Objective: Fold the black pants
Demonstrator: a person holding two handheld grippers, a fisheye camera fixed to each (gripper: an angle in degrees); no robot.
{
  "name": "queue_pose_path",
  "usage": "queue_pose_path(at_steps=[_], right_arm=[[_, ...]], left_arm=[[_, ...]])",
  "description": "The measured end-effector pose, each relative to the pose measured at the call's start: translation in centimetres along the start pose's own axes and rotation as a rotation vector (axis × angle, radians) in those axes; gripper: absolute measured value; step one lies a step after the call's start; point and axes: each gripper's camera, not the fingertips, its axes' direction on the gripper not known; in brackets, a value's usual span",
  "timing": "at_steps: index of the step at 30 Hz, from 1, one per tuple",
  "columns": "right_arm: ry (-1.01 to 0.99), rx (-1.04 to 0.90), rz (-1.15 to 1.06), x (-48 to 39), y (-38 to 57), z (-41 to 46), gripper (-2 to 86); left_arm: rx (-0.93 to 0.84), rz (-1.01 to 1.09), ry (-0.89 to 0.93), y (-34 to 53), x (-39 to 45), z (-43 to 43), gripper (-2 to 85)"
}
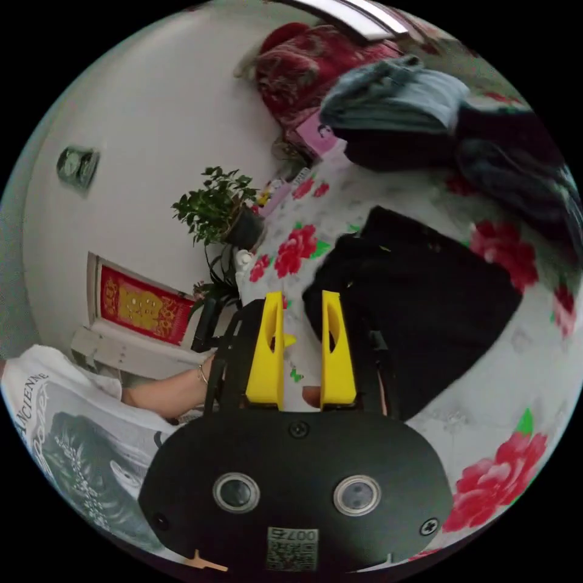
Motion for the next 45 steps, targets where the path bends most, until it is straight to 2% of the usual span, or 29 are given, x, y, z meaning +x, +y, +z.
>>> queue_pose_path(at_steps=[4,7,12,16,19,22,26,29,35,37,40,43,45], right_arm=[[0.069,0.088,0.313,7.8,5.7,-4.3,8.5],[0.015,0.14,0.489,11.8,9.6,-6.2,9.4],[-0.156,0.135,0.589,15.0,10.9,-3.7,10.0],[-0.162,0.06,0.531,15.3,8.3,-1.3,7.1],[-0.176,-0.011,0.489,14.8,6.7,-1.0,2.9],[-0.282,0.051,0.429,13.4,6.0,-3.7,0.3],[-0.345,0.125,0.351,11.3,4.4,-9.0,-0.3],[-0.353,0.179,0.273,9.9,1.1,-14.3,-0.4],[-0.235,0.402,-0.021,4.3,-7.9,-28.5,-0.5],[-0.141,0.491,-0.15,0.8,-10.3,-33.4,-0.5],[-0.006,0.568,-0.23,-1.8,-11.8,-36.6,-0.4],[0.017,0.62,-0.177,-0.3,-12.8,-36.9,-0.3],[0.036,0.64,-0.094,2.2,-13.0,-35.8,0.0]], left_arm=[[-0.016,-0.041,0.082,-1.5,-2.6,0.3,11.7],[-0.022,-0.046,0.17,-3.4,-3.5,0.8,12.9],[-0.048,-0.035,0.267,-6.7,-4.4,1.9,13.4],[-0.065,-0.054,0.302,-7.9,-5.4,2.4,10.8],[-0.065,-0.078,0.342,-8.2,-6.2,2.7,4.2],[-0.038,-0.056,0.441,-8.5,-5.0,1.7,0.7],[0.019,0.074,0.583,-10.4,0.7,-1.2,-0.1],[0.017,0.189,0.615,-14.1,6.9,-2.3,-0.1],[0.073,0.493,0.74,-22.6,23.3,-4.8,-0.1],[0.121,0.593,0.736,-24.0,28.2,-6.1,0.0],[0.179,0.676,0.711,-25.7,34.2,-6.6,0.4],[0.167,0.636,0.654,-27.4,36.9,-4.3,1.3],[0.123,0.579,0.529,-28.5,37.3,-0.7,3.1]])
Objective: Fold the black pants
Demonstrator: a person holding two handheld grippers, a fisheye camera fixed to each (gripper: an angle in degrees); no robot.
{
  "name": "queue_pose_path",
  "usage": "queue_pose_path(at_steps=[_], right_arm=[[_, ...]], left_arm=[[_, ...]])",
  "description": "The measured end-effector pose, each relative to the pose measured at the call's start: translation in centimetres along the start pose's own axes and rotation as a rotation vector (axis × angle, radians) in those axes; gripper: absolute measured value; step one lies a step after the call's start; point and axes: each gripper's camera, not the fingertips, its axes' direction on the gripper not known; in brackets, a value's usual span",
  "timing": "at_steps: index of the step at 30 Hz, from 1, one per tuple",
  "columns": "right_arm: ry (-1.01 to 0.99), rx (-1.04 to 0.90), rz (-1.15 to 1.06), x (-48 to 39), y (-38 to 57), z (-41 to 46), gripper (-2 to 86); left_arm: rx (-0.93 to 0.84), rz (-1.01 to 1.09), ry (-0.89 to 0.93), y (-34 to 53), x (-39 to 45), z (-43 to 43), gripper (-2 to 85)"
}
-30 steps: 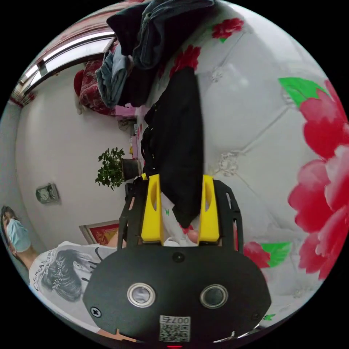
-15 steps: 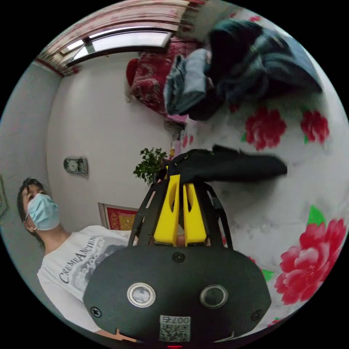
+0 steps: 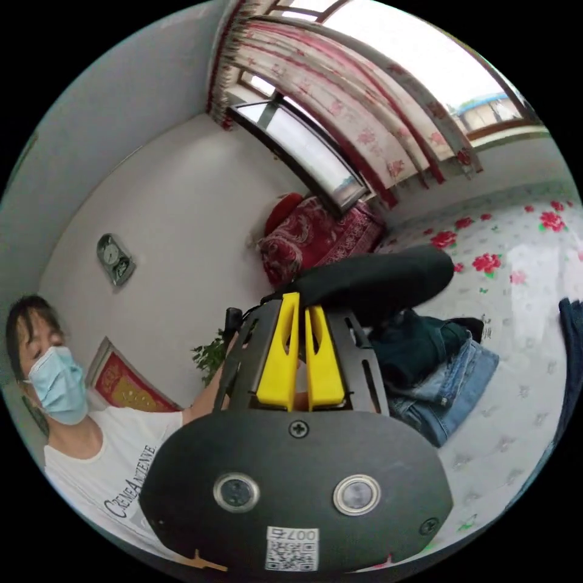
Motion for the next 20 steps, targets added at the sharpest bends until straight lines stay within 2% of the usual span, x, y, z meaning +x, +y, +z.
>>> queue_pose_path(at_steps=[2,4,8,12,14,17,19,20], right_arm=[[0.086,0.005,0.078,2.7,1.8,1.3,0.6],[0.216,-0.078,0.15,5.9,5.8,2.8,1.6],[0.329,-0.209,0.169,7.9,15.0,3.0,2.7],[0.58,-0.318,0.218,7.7,25.2,-1.6,4.2],[0.723,-0.299,0.216,6.4,27.4,-5.5,4.9],[1.112,-0.149,0.144,2.3,27.9,-13.4,6.4],[1.441,0.101,0.125,-1.5,27.5,-20.0,8.0],[1.497,0.157,0.139,-2.1,27.4,-21.5,8.4]], left_arm=[[-0.095,-0.078,-0.13,1.3,-2.4,2.4,4.6],[-0.182,-0.135,-0.255,4.4,-4.6,3.8,5.5],[-0.338,-0.188,-0.388,16.0,-7.8,4.4,6.3],[-0.557,-0.26,-0.564,29.0,-7.7,3.5,7.5],[-0.633,-0.261,-0.625,33.3,-6.3,3.0,7.7],[-0.695,-0.257,-0.664,37.7,-3.4,2.8,7.8],[-0.708,-0.263,-0.643,39.1,-2.1,3.2,7.8],[-0.717,-0.259,-0.629,39.6,-1.4,3.8,7.8]])
